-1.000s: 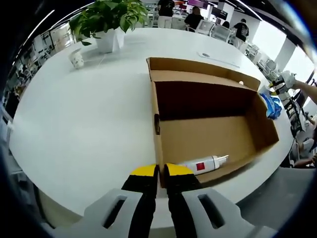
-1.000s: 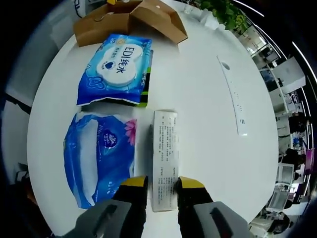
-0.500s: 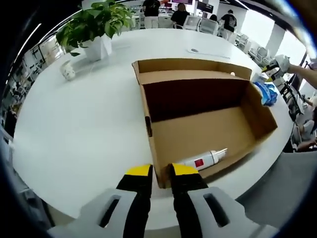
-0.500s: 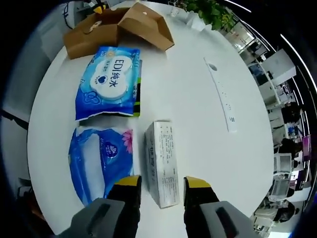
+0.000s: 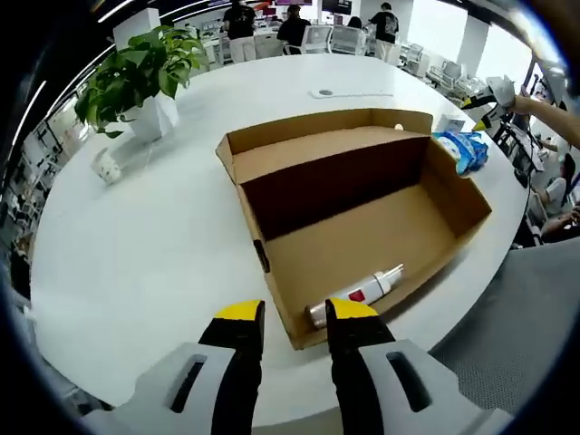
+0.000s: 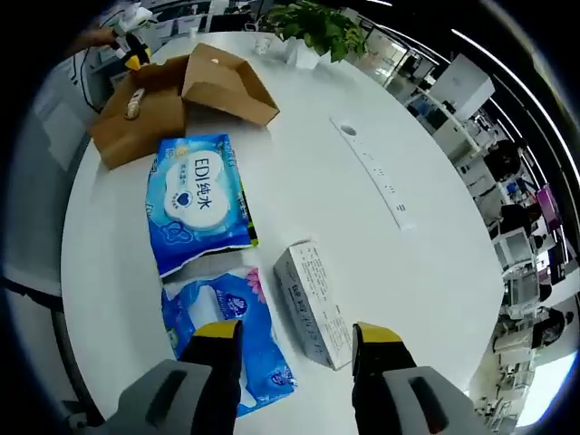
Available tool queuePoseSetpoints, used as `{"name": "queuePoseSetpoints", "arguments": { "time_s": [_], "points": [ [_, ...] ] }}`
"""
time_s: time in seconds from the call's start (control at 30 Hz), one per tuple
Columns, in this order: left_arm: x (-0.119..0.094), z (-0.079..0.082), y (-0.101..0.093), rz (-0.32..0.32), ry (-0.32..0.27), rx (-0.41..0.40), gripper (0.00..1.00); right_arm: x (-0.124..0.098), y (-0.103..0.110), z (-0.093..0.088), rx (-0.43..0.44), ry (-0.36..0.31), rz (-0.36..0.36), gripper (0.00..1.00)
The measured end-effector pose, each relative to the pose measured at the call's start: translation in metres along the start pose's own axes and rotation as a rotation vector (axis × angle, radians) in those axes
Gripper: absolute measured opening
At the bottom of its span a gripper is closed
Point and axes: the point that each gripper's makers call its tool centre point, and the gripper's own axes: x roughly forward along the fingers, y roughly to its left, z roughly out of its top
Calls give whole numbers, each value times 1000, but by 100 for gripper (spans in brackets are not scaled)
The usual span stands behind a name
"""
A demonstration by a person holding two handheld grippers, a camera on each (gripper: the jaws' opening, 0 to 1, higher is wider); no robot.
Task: Operate the shoe box by opening the lid, removing the specified soft item, and placing it in the target area until the item is outside and the box remains undamaged.
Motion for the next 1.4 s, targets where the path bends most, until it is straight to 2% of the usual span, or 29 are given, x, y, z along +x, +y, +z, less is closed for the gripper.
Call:
{"name": "queuePoseSetpoints", "arguments": {
  "time_s": [0.23,0.47,0.77,0.9,1.23,1.4],
  "points": [
    [-2,14,-10,-64,4,88,29,-10,21,7,99,-41,-13,53],
    [7,17,-21,-138,31,178,29,-18,44,22,206,-102,-14,54],
    [21,20,-34,-225,86,301,30,-27,94,49,263,-148,4,53],
    [27,20,-39,-263,115,351,31,-28,107,58,279,-171,13,53],
    [40,18,-49,-326,176,482,31,-30,154,96,347,-243,52,51],
    [46,12,-57,-374,217,561,31,-30,174,114,360,-276,79,50]
  ]
}}
